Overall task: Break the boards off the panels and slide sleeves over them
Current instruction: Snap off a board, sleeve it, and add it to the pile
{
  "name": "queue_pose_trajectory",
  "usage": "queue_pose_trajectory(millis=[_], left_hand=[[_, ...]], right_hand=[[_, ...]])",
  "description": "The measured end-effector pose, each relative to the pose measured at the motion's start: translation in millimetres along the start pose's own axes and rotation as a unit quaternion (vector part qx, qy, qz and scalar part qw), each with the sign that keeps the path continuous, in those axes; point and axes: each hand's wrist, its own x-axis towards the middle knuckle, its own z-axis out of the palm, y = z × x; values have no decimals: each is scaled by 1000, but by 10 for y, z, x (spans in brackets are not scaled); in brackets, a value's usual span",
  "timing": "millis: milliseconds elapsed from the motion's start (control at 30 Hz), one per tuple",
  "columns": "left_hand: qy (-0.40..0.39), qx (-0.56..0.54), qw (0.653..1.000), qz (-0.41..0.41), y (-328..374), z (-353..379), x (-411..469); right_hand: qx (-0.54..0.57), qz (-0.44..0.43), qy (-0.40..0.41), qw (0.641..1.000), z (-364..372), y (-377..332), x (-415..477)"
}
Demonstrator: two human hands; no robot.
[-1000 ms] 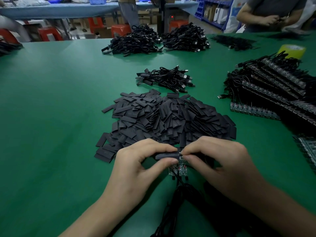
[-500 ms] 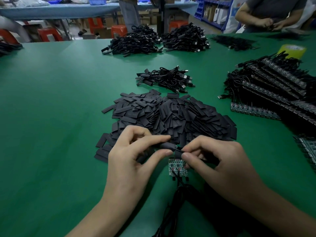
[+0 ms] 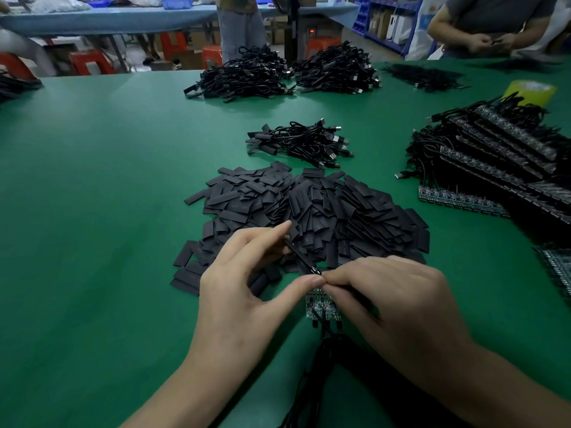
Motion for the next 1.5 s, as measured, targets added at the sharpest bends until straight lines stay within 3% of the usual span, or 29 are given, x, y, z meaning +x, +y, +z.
queue_pose_trajectory(millis=[267,700,1033,1200,1300,1400,1500], left_hand=[[5,24,999,33,11,-19,-5],[25,59,993,102,10,-22,-14],[64,-18,998,3,-83,-45,37],[6,10,999,-38,-127,-26,16],[-66,127,990,11,-135,-36,-23],[-151,238,957,62,-104,-16,-66],[-190,271,941,64,-110,-2,-91]], right_hand=[[80,37,-21,996,-34,8,9],[120,71,-11,990,-51,-18,8],[20,59,-84,994,-31,118,20],[17,103,-38,994,-161,232,97],[-32,137,-23,990,-334,425,334],[-117,132,-54,983,-311,669,748],[-153,122,-75,978,-106,933,1285]])
